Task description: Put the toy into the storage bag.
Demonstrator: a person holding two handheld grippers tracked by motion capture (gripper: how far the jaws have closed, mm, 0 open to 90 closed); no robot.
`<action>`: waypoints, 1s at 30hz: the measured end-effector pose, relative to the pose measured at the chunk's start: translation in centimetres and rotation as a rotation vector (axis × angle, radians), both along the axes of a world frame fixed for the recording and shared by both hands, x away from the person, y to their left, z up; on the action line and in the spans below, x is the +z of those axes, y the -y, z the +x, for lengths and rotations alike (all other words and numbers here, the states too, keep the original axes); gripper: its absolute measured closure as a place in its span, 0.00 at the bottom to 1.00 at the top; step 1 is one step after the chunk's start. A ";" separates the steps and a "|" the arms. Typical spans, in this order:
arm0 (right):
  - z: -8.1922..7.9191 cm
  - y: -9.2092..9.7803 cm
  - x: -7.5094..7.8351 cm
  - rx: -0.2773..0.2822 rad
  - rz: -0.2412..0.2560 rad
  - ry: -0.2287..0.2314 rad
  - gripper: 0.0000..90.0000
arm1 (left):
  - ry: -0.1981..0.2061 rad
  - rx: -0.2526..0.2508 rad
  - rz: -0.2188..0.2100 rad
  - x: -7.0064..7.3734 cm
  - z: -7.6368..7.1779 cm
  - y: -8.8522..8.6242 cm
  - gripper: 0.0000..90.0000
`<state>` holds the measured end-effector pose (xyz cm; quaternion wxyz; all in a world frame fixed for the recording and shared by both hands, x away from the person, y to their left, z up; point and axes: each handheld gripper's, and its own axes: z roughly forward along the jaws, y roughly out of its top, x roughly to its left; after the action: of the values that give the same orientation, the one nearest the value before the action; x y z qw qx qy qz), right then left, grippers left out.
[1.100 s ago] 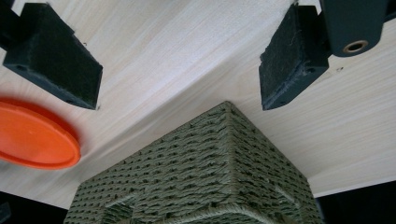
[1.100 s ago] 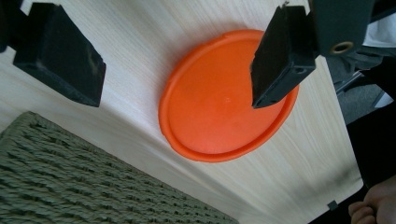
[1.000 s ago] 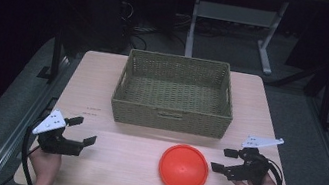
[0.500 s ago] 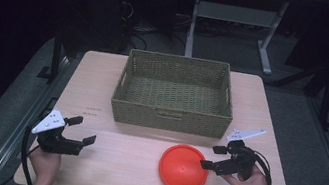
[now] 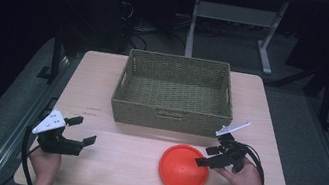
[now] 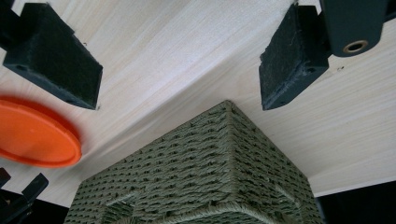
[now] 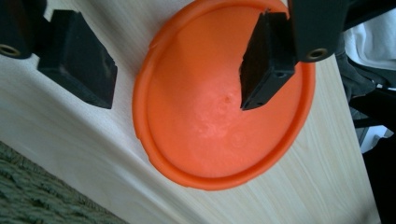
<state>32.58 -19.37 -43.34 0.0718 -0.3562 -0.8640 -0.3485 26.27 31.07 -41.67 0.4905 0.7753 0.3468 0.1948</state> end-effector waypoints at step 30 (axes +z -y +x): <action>1.3 -0.3 -1.8 0.051 -0.059 -0.100 0.57 | 0.002 0.000 0.000 0.0 0.0 0.0 0.14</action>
<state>33.91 -19.03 -45.11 0.1130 -0.3530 -0.8781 -0.3026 26.28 31.03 -41.66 0.4907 0.7752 0.3464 0.1958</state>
